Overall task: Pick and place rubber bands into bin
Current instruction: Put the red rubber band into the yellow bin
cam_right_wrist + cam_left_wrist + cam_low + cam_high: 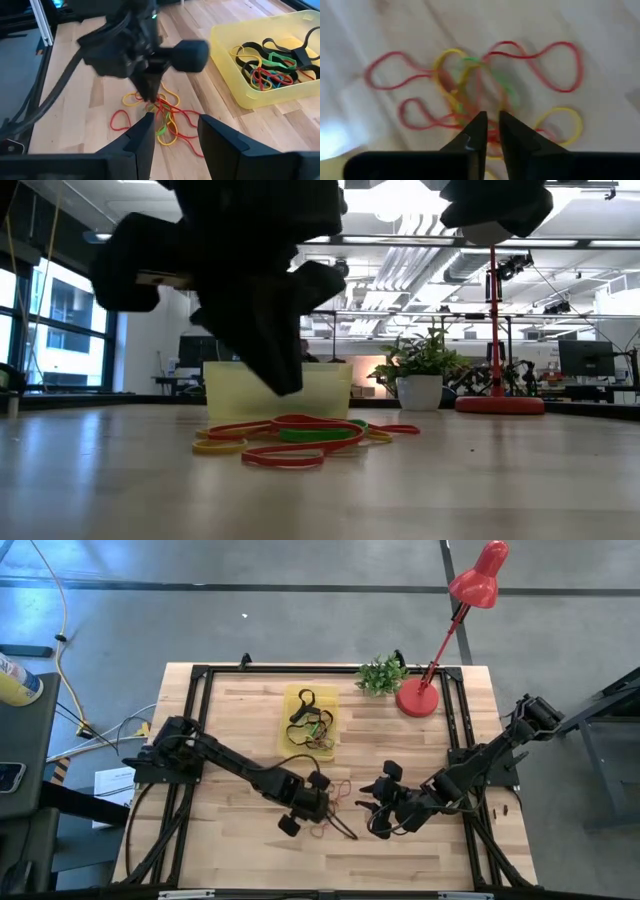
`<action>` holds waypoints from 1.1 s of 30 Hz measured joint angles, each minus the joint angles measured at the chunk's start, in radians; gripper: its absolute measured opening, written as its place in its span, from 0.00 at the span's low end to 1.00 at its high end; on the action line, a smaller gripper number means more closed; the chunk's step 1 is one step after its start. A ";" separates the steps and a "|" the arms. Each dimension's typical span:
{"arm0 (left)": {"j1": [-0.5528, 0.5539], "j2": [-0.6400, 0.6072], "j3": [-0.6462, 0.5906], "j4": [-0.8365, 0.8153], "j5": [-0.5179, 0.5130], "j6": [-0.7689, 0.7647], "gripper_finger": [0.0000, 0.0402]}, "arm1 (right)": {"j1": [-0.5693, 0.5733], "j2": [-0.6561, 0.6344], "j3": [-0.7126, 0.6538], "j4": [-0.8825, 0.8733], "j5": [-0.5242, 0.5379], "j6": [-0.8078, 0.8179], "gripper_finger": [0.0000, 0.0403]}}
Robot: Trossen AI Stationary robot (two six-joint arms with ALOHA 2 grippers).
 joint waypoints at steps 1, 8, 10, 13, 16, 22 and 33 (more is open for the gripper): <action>-0.002 0.008 0.000 0.007 0.000 -0.001 0.12 | 0.000 0.000 0.000 0.000 0.002 0.000 0.35; -0.006 0.019 0.000 0.078 -0.060 -0.027 0.28 | -0.007 0.000 0.000 -0.009 -0.002 0.000 0.35; -0.004 0.019 0.000 0.076 -0.071 -0.027 0.33 | -0.007 0.000 0.000 -0.009 -0.002 0.004 0.35; -0.005 0.019 0.000 0.078 -0.072 -0.013 0.37 | -0.007 0.000 0.000 -0.010 -0.003 0.004 0.35; -0.006 0.029 0.000 0.094 -0.071 -0.003 0.38 | -0.007 0.000 0.000 -0.012 -0.003 0.004 0.35; -0.005 0.046 0.002 0.102 -0.076 -0.003 0.35 | -0.016 0.000 0.000 -0.016 -0.003 0.004 0.35; -0.005 0.087 -0.001 0.087 -0.087 -0.017 0.25 | -0.021 0.000 0.000 -0.016 -0.006 0.005 0.35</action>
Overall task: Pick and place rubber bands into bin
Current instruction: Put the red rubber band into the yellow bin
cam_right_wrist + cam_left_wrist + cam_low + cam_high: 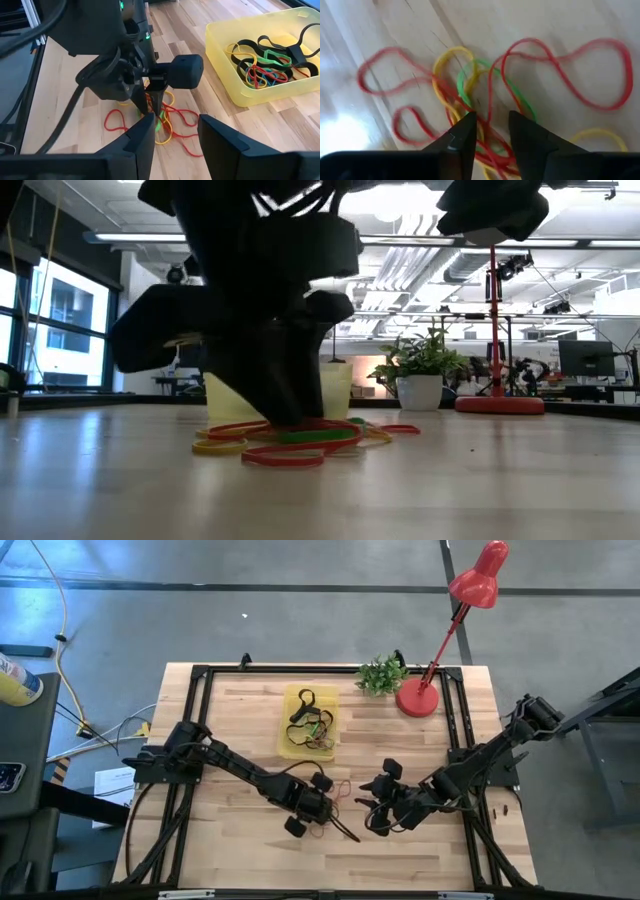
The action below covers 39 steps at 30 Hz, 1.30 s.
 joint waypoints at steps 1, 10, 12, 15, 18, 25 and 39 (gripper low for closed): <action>0.000 0.000 0.000 0.000 0.001 -0.007 0.25 | 0.000 0.000 0.000 0.000 0.000 0.000 0.35; -0.001 0.008 0.001 -0.001 -0.018 -0.036 0.13 | 0.000 0.000 0.000 -0.001 -0.002 0.000 0.35; -0.001 0.008 0.001 0.000 -0.018 -0.036 0.07 | 0.000 0.000 0.000 -0.001 -0.002 0.001 0.35; 0.000 0.008 0.002 -0.002 -0.022 -0.037 0.01 | 0.000 0.000 0.000 -0.002 -0.002 0.000 0.35; 0.000 0.010 0.015 -0.008 -0.026 -0.037 0.03 | 0.000 0.000 0.000 -0.006 -0.002 0.001 0.35; 0.000 0.010 0.079 -0.054 -0.044 -0.027 0.01 | 0.000 0.000 0.000 -0.006 -0.002 0.002 0.35; 0.000 0.010 0.398 -0.358 -0.196 0.090 0.00 | 0.000 0.000 0.000 -0.006 -0.002 0.004 0.35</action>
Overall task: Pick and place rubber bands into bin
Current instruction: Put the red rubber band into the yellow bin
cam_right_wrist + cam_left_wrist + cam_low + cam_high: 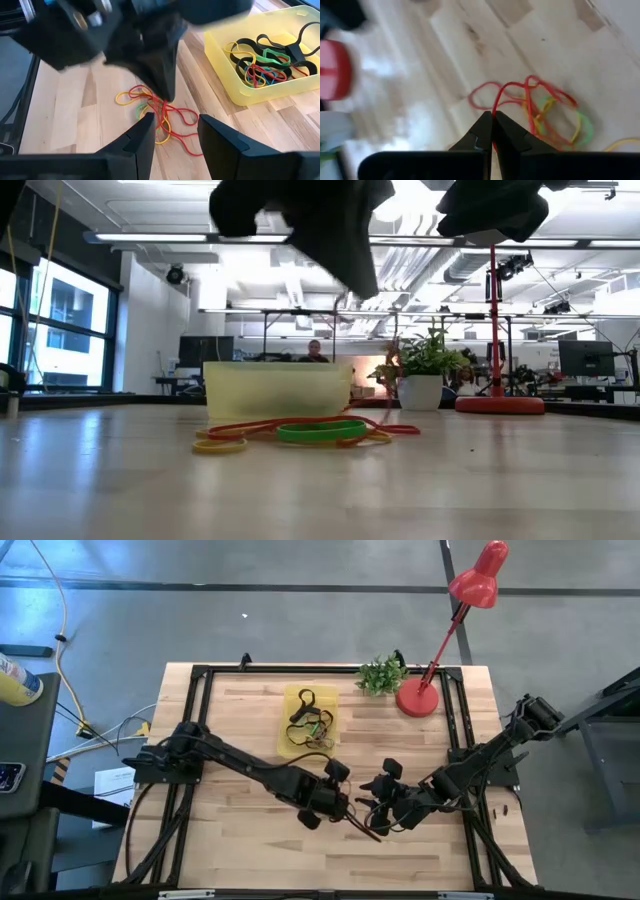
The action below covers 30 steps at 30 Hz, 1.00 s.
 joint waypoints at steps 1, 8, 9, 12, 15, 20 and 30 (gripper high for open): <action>0.000 0.000 0.024 -0.028 -0.014 0.011 0.00 | 0.000 0.000 0.000 0.000 0.000 0.000 0.35; 0.015 0.000 0.156 -0.262 -0.150 0.066 0.00 | 0.000 0.000 0.000 0.000 0.000 0.000 0.35; 0.021 0.000 0.167 -0.295 -0.163 0.066 0.00 | 0.000 0.000 0.000 -0.001 0.000 -0.001 0.35; 0.056 -0.009 0.177 -0.369 -0.201 0.066 0.00 | 0.000 0.000 0.000 -0.005 0.000 -0.001 0.35; 0.100 -0.019 0.177 -0.407 -0.212 0.075 0.00 | 0.001 0.000 0.000 -0.007 0.000 -0.001 0.35; 0.182 -0.048 0.177 -0.432 -0.185 0.115 0.00 | 0.002 0.000 0.000 -0.010 -0.002 0.000 0.35; 0.357 -0.098 0.177 -0.400 -0.154 0.197 0.00 | 0.002 0.000 0.000 -0.015 0.004 -0.002 0.35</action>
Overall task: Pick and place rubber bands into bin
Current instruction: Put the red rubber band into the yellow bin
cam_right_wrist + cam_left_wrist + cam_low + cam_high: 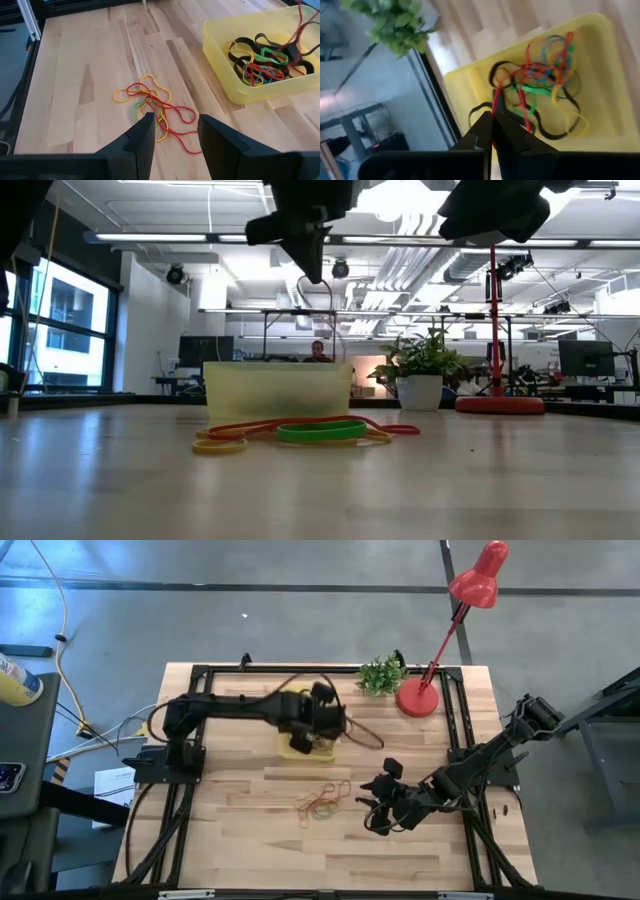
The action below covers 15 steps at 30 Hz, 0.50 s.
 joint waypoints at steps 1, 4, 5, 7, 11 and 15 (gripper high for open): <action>0.020 -0.001 0.000 0.005 0.013 0.008 0.00 | -0.002 0.000 0.000 0.000 0.004 0.000 0.35; 0.076 0.001 0.000 0.007 0.060 0.019 0.00 | -0.011 0.000 0.000 0.000 0.003 -0.001 0.35; 0.093 0.001 -0.005 0.016 0.077 0.022 0.00 | -0.014 0.000 0.000 0.000 0.003 0.000 0.35; 0.126 0.000 -0.020 0.039 0.120 0.028 0.00 | -0.014 0.000 0.000 0.000 0.003 -0.001 0.35; 0.180 0.001 -0.065 0.052 0.189 0.042 0.00 | -0.014 0.000 0.000 0.000 0.001 0.006 0.35; 0.209 0.001 -0.138 0.070 0.220 0.043 0.00 | -0.014 0.000 0.000 0.000 0.001 0.020 0.35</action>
